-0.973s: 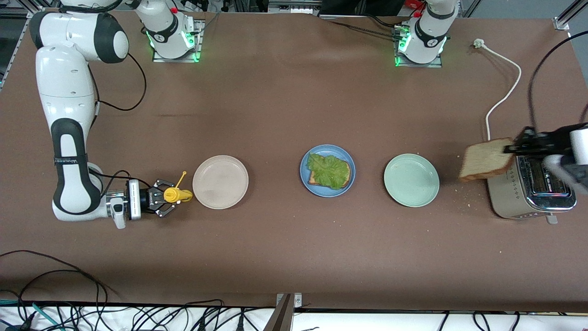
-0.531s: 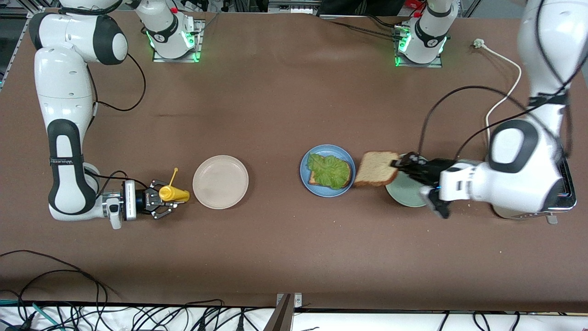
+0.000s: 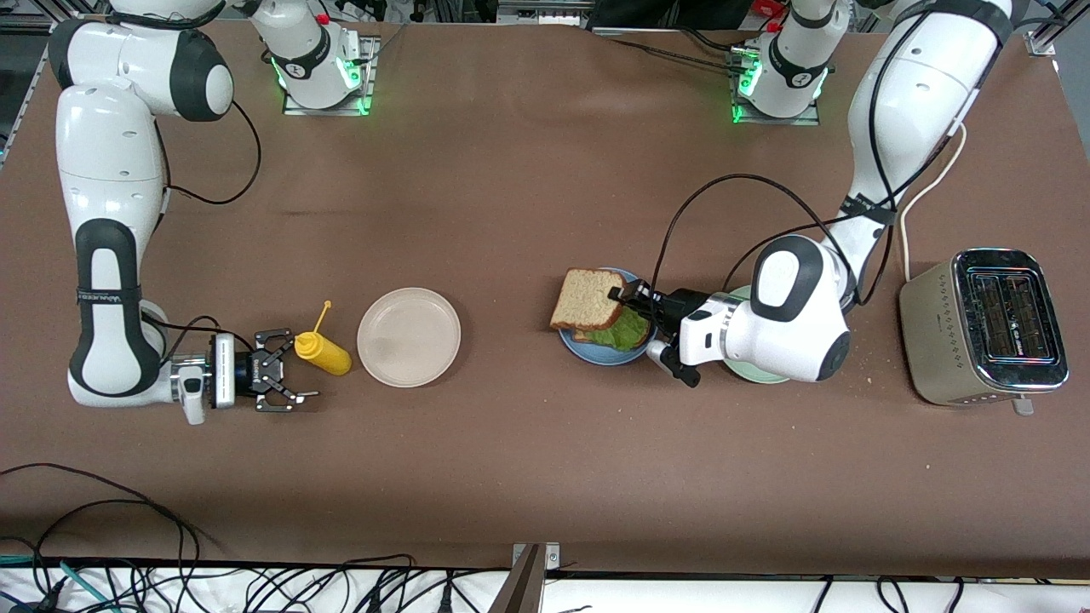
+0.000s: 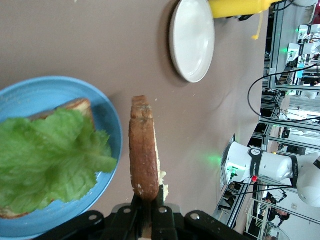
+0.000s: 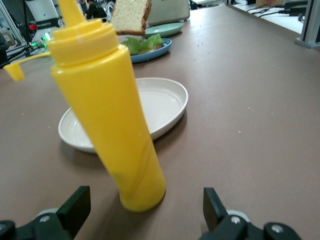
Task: Make sandwich in blue plate with both arms
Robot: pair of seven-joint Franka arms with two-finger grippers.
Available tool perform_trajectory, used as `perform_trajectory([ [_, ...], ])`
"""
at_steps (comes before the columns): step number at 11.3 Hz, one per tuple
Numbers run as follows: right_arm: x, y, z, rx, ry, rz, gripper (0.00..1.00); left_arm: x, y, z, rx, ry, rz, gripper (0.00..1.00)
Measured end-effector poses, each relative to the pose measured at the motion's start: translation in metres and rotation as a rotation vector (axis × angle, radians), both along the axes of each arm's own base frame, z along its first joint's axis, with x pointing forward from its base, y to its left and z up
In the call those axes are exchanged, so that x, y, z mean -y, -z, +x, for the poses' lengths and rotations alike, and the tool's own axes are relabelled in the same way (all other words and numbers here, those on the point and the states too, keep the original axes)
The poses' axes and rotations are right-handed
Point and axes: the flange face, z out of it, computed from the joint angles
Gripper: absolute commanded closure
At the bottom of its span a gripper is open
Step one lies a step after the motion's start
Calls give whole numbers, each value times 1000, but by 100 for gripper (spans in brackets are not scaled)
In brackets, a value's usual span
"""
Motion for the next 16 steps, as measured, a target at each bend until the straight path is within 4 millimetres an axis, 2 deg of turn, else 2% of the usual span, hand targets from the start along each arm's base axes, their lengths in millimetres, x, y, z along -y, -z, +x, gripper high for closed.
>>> perform_trajectory([
  [1, 8, -3, 0, 3, -4, -20, 0, -5, 15, -6, -28, -2, 12, 100],
  [2, 16, -8, 0, 7, -13, -46, 0, -12, 28, -11, -53, -6, 23, 82],
  [3, 24, -16, 2, 15, -27, -81, 0, -18, 37, -14, -74, -11, 29, 34],
  [4, 32, -28, 3, 24, -50, -128, 0, -25, 43, -16, -87, -17, 32, 0],
  [5, 39, -45, 6, 24, -64, -187, 0, -32, 46, -14, -82, -35, 41, 0],
  [8, 61, -119, 15, -16, -29, -420, 0, -49, 57, -4, 4, -60, 116, 0],
  [11, 64, -189, 12, -127, 102, -598, 0, -61, 55, 8, 132, -16, 225, 0],
  [13, 57, -230, 6, -219, 229, -707, 0, -86, 31, 27, 254, 37, 328, 0],
  [16, 27, -302, -9, -362, 483, -840, 0, -145, -43, 50, 419, 35, 463, 0],
])
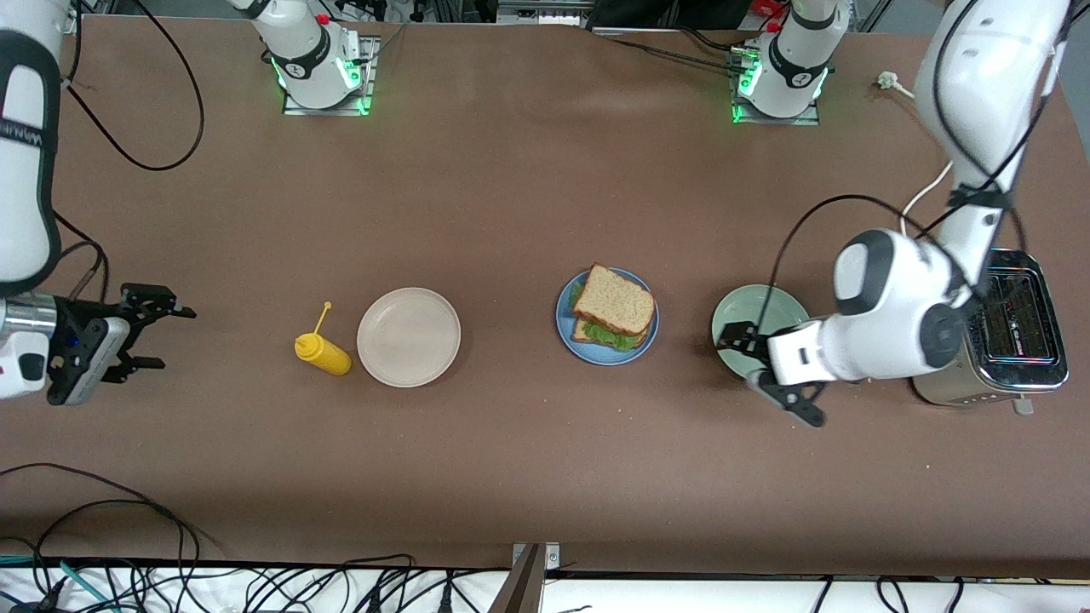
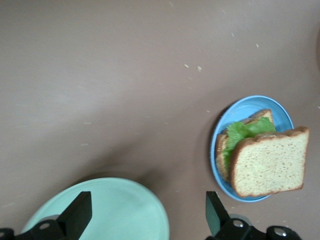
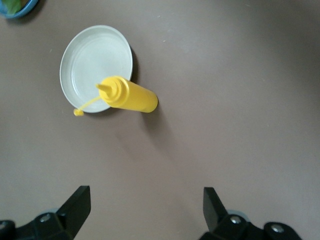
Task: Make sandwich in blue plate with both arms
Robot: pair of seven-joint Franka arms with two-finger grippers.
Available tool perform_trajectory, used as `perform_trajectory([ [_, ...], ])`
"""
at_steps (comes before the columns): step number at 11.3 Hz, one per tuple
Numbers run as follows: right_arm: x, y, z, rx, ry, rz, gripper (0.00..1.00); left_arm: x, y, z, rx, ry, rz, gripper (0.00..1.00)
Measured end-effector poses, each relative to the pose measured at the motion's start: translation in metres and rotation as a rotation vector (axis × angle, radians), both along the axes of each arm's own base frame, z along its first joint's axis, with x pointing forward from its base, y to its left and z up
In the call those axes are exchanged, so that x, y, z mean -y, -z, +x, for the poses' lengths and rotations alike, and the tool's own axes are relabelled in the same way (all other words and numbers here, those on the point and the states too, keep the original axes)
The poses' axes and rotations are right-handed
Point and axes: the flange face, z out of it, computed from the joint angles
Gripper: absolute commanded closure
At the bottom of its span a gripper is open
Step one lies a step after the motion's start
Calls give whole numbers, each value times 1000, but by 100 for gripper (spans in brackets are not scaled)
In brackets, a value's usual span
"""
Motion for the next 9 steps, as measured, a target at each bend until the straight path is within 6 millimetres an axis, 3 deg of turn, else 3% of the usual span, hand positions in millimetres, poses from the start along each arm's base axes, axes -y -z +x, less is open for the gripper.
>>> perform_trajectory([
  [3, -36, -62, -18, -33, 262, -125, 0, -33, -81, -3, 79, -21, 101, 0],
  [5, -76, -99, -30, -29, 396, -201, 0, -41, -138, -16, 109, -51, 208, 0],
  [7, -102, -114, -42, -40, 491, -222, 0, -47, -187, -34, 109, -95, 275, 0],
  [9, -127, -115, -54, -33, 575, -242, 0, -50, -232, -57, 101, -133, 318, 0],
])
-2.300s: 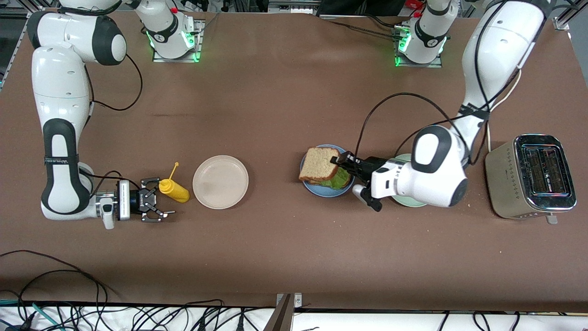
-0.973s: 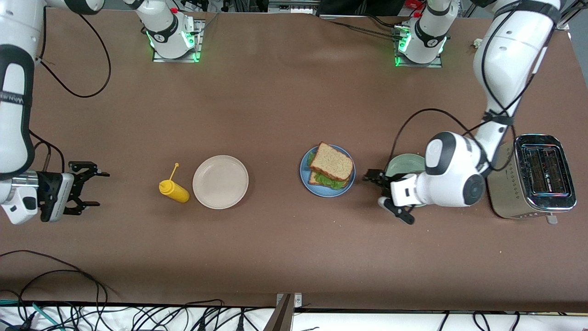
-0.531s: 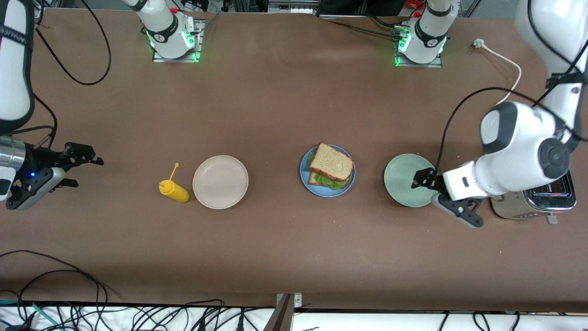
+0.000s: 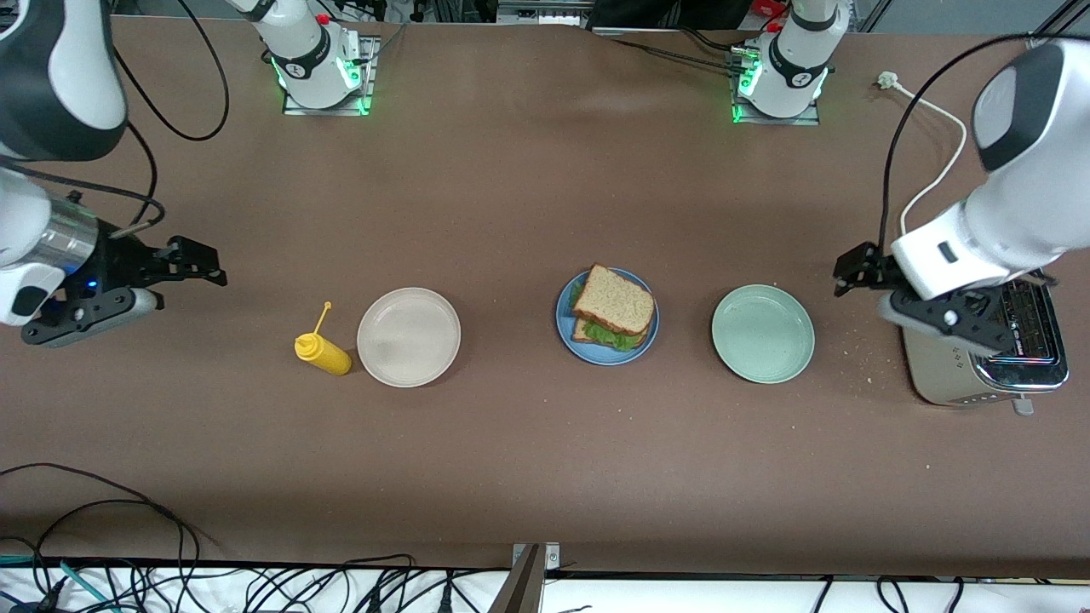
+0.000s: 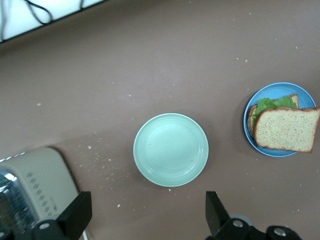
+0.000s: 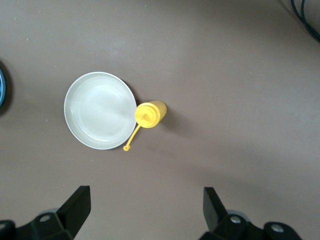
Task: Make sandwich in blue plate with both arms
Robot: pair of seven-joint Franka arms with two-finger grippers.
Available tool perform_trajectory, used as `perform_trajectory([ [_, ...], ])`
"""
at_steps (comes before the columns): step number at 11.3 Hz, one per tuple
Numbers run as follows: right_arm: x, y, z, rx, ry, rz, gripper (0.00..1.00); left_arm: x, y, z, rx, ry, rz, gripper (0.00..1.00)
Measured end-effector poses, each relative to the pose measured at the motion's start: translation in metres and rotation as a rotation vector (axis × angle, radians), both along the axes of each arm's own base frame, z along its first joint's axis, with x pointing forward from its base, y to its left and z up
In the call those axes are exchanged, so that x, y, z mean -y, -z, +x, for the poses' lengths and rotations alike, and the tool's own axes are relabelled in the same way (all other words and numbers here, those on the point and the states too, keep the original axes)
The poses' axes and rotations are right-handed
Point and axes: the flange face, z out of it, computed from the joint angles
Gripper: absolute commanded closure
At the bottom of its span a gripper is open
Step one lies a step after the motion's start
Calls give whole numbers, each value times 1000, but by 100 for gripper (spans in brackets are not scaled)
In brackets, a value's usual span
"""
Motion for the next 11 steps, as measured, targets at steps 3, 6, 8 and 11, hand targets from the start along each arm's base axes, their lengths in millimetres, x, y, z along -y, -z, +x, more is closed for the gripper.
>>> perform_trajectory([
  [3, -34, -12, -23, -2, 126, -9, 0, -11, -47, -24, 42, -116, -8, 0],
  [6, -9, -47, -46, 23, 196, -16, 0, -38, -55, -60, -6, -176, -8, 0],
  [8, 21, -72, -62, 40, 234, -25, 0, -48, -65, -76, -5, -183, 31, 0],
  [11, 44, -80, -73, 25, 254, -31, 0, -47, -74, -82, 11, -183, 32, 0],
])
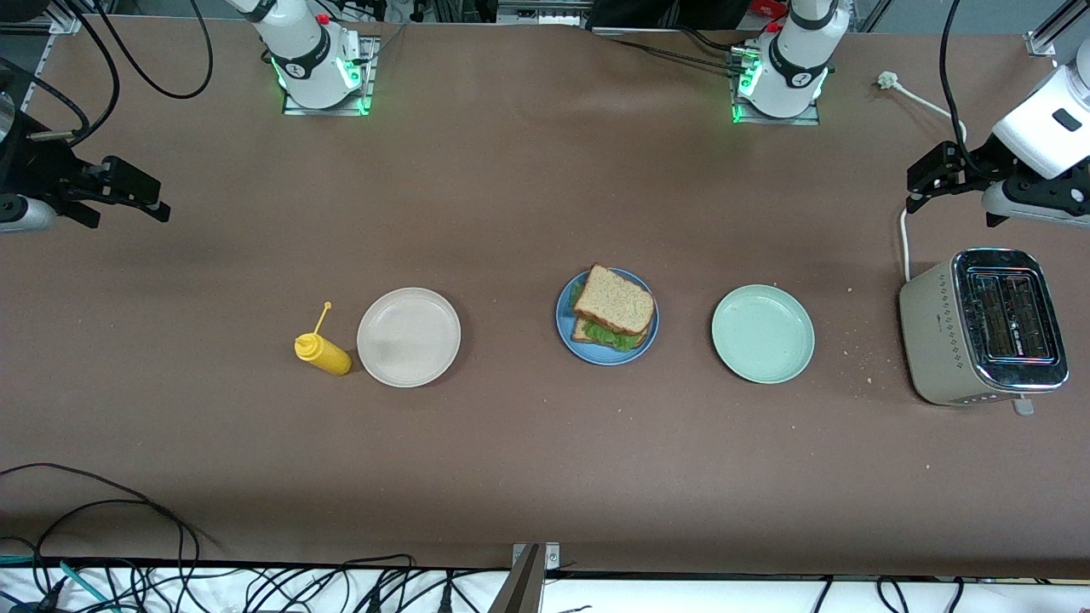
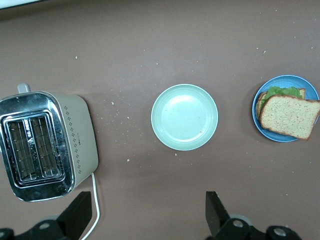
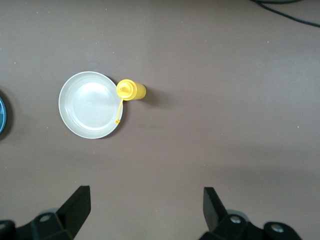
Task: Make sandwich in blue plate with both arms
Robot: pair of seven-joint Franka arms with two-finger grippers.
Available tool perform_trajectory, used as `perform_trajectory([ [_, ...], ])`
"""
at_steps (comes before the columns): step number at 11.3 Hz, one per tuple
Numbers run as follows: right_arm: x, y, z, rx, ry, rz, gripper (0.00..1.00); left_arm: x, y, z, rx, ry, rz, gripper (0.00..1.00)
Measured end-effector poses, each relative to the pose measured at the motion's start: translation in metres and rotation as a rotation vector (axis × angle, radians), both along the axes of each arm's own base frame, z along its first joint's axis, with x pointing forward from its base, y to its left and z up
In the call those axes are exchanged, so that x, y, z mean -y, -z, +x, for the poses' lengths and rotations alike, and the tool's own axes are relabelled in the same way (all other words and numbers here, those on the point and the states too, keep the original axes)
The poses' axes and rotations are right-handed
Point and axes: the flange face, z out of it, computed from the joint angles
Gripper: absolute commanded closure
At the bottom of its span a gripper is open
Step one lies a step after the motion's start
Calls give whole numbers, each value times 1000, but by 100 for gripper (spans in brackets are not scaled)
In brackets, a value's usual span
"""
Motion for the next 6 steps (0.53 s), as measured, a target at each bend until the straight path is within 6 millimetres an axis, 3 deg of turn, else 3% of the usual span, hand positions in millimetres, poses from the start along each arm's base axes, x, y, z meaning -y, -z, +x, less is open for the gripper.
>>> perform_trajectory([
  [2, 0, 1, -1, -10, 1, 0, 0, -3, 0, 0, -1, -6, 0, 0],
  [6, -19, 3, -2, -12, -13, -96, 0, -5, 0, 0, -1, -11, 0, 0],
])
